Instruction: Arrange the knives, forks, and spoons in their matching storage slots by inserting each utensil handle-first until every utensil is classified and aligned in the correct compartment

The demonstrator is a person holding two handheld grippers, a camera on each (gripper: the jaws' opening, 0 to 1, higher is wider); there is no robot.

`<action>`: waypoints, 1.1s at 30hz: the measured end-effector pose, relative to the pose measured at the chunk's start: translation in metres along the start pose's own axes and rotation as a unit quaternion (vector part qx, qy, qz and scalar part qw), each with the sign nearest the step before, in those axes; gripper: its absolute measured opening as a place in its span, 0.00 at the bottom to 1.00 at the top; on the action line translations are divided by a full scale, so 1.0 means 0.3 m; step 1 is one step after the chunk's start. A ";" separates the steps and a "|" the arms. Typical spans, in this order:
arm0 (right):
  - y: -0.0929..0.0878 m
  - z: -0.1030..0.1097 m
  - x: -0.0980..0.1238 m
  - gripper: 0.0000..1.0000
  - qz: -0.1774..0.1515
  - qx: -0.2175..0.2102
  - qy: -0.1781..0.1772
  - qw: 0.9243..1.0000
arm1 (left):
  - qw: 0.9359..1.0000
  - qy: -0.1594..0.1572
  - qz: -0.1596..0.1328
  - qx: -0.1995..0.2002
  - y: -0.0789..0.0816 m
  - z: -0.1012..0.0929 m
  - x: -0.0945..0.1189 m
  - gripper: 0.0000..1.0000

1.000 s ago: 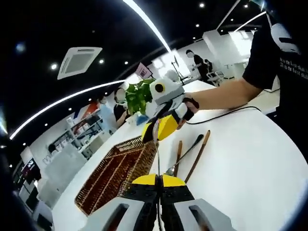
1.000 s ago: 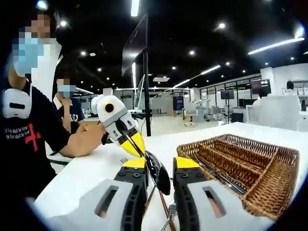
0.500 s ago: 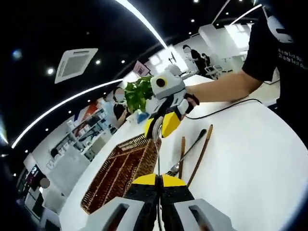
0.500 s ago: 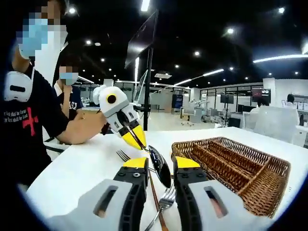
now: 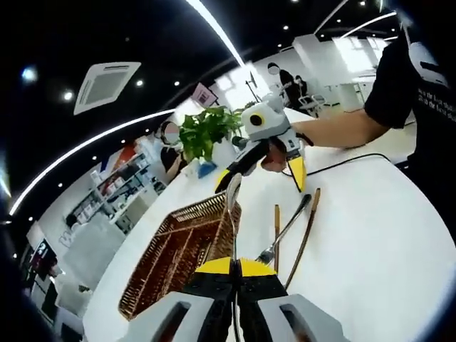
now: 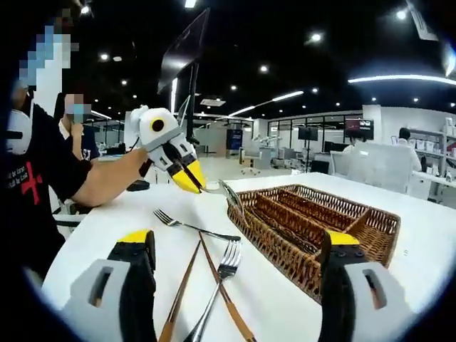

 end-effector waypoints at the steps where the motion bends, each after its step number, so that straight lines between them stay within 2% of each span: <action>1: -0.004 -0.001 0.004 1.00 0.001 0.000 -0.002 1.000 | 1.000 0.000 -0.001 -0.001 0.003 0.007 0.001 0.00; 3: -0.009 -0.007 0.014 1.00 0.005 0.005 -0.010 1.000 | 1.000 -0.003 0.003 -0.007 0.002 0.016 -0.002 0.00; 7: 0.003 -0.025 0.038 1.00 0.004 0.009 -0.033 0.999 | 0.999 -0.009 0.030 -0.037 0.000 0.043 -0.005 0.00; 10: 0.007 -0.052 0.067 1.00 0.001 -0.002 -0.040 0.999 | 0.999 -0.010 0.016 -0.038 0.011 0.053 -0.002 0.00; 17: -0.023 -0.086 0.077 1.00 0.013 0.004 -0.059 0.998 | 0.999 -0.007 0.028 -0.039 -0.022 0.069 0.015 0.00; 21: 0.005 -0.140 0.108 1.00 -0.006 -0.004 -0.088 0.996 | 0.999 0.001 0.024 -0.039 -0.018 0.081 0.029 0.00; 23: 0.016 -0.145 0.120 1.00 -0.012 -0.007 -0.090 0.996 | 0.999 0.004 0.025 -0.042 -0.009 0.083 0.036 0.00; 25: 0.015 -0.165 0.139 1.00 0.005 0.000 -0.102 0.995 | 0.999 0.010 0.027 -0.038 0.005 0.086 0.041 0.00; 28: 0.044 -0.142 0.140 1.00 0.004 0.010 -0.103 0.995 | 0.999 0.014 0.024 -0.041 0.024 0.087 0.047 0.00; 31: 0.068 -0.133 0.141 1.00 0.000 0.010 -0.107 0.994 | 0.999 0.005 0.019 -0.036 0.026 0.075 0.044 0.00; 33: 0.074 -0.137 0.146 1.00 0.002 0.010 -0.114 0.993 | 0.998 0.000 0.012 -0.062 0.023 0.074 0.040 0.00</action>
Point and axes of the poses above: the point that each gripper's makers call its tool centre point, and the gripper's own axes: x roughly backward along the fingers, z roughly to its left, y roughly out of its top, the point moved 1 cm from there along x, roughly backward along the fingers, and after that the axes turned 5 degrees about -z, right-handed, at the moved point
